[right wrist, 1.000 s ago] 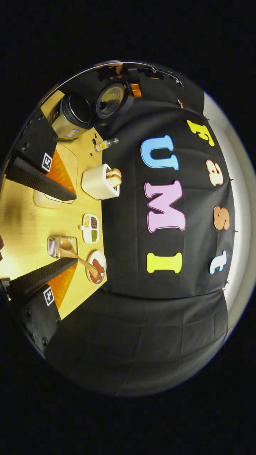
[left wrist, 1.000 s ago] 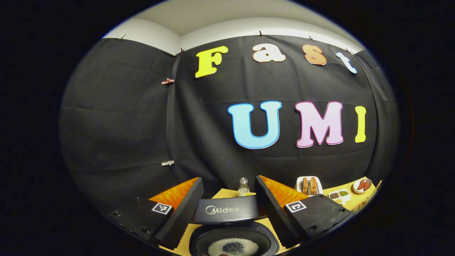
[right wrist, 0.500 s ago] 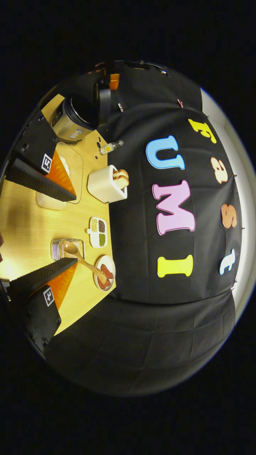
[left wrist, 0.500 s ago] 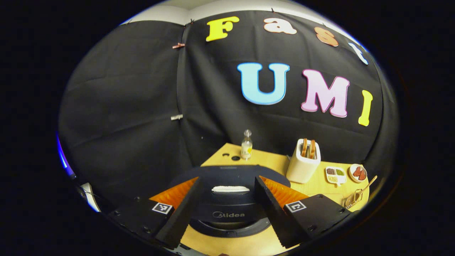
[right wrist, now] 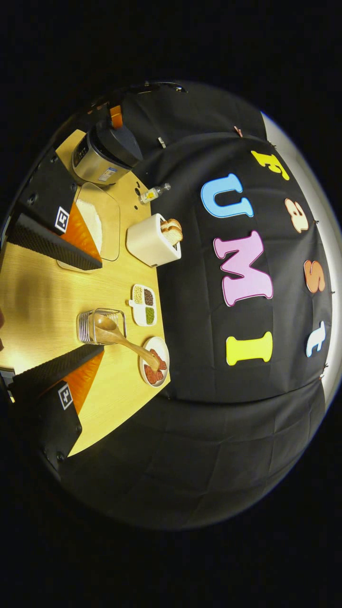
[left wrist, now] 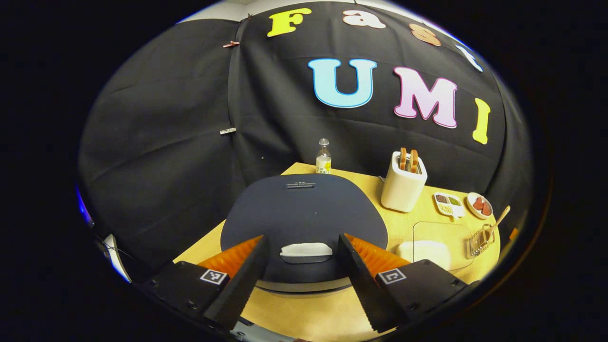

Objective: Close the left gripper, press the button to open the rice cooker; take a wooden spoon from the chopstick holder with the right hand, scoop a spoonful of rice and pour it into the rice cooker, then put the wooden spoon back into the chopstick holder.

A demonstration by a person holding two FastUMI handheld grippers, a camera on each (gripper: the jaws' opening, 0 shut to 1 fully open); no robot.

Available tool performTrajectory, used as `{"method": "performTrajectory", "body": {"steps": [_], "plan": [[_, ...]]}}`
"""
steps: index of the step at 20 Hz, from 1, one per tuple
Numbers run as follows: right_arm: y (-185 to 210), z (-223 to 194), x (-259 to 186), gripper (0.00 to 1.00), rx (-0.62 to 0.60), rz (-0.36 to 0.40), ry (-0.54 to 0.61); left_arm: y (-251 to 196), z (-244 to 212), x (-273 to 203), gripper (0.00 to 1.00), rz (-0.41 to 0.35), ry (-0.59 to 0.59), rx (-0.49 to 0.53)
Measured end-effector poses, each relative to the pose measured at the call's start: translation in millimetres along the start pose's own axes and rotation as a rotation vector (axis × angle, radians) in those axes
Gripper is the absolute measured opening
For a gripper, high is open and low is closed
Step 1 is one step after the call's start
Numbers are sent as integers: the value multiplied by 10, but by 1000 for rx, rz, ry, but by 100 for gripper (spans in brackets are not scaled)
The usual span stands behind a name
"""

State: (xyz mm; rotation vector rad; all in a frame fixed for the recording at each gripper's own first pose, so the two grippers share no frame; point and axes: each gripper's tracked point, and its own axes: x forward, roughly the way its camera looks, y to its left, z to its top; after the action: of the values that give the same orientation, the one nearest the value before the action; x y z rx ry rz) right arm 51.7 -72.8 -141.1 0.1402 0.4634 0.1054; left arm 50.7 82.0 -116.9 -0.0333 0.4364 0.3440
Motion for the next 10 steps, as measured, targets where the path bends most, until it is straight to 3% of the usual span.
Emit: {"method": "performTrajectory", "body": {"steps": [5, 10], "plan": [[-56, -171, 29, 98, 8, 50, 39, -15, -36, -16, 99, 0, -49, 18], [-31, -394, -1, 98, 0, 78, 63, -20, -109, 39, 100, 3, -22, 12]]}}
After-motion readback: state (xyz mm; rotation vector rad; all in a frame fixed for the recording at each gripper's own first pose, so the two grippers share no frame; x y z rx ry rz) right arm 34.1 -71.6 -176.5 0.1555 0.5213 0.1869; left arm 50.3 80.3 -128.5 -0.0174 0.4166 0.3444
